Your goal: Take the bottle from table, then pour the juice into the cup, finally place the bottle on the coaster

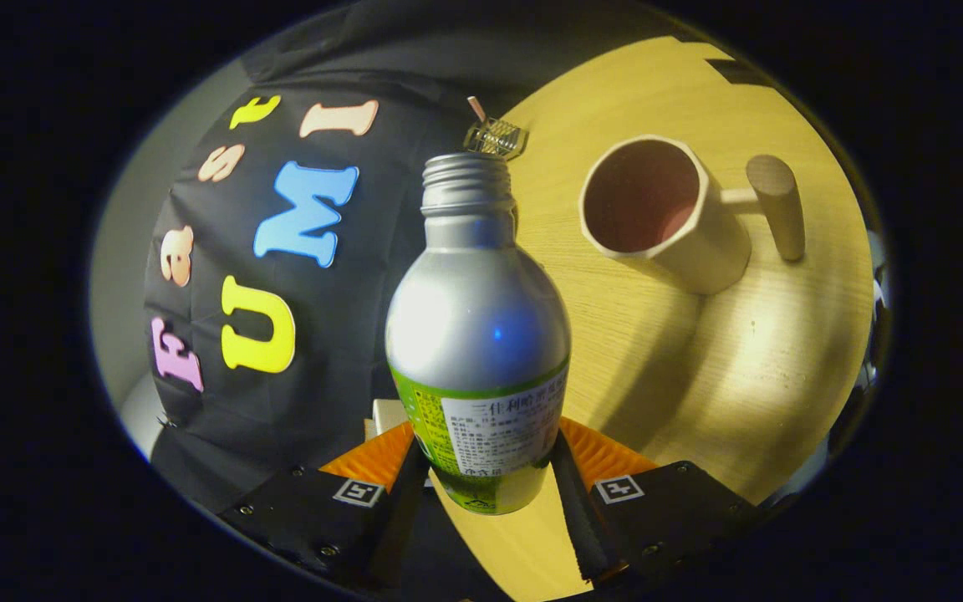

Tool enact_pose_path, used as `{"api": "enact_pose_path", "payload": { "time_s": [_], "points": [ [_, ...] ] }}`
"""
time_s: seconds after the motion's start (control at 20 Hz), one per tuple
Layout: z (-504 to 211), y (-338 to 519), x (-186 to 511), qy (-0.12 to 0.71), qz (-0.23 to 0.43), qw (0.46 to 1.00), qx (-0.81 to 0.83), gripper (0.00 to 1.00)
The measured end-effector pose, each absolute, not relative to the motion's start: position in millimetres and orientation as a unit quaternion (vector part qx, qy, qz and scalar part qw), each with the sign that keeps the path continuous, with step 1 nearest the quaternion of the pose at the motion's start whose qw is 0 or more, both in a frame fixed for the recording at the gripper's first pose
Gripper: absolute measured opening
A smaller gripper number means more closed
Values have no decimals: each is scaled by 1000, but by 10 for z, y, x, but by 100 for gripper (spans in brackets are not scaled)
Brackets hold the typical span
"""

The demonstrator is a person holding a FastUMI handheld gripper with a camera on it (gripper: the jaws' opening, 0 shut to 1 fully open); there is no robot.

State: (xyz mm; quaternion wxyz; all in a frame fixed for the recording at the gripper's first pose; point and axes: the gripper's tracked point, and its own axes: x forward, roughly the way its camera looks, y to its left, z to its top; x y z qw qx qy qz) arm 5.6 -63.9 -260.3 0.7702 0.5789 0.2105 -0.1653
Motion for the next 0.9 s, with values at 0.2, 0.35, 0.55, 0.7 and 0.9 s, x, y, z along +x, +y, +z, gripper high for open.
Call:
{"api": "enact_pose_path", "payload": {
  "time_s": [0.2, 0.35, 0.55, 0.7, 0.9],
  "points": [
    [-2731, -798, 94, 211, -179, 835, 475, 77],
    [-2798, -904, 136, 209, -185, 868, 411, 77],
    [-2753, -798, 340, 211, -187, 902, 328, 77],
    [-2746, -773, 457, 212, -182, 920, 275, 77],
    [-2823, -750, 710, 215, -177, 936, 215, 77]
  ]
}}
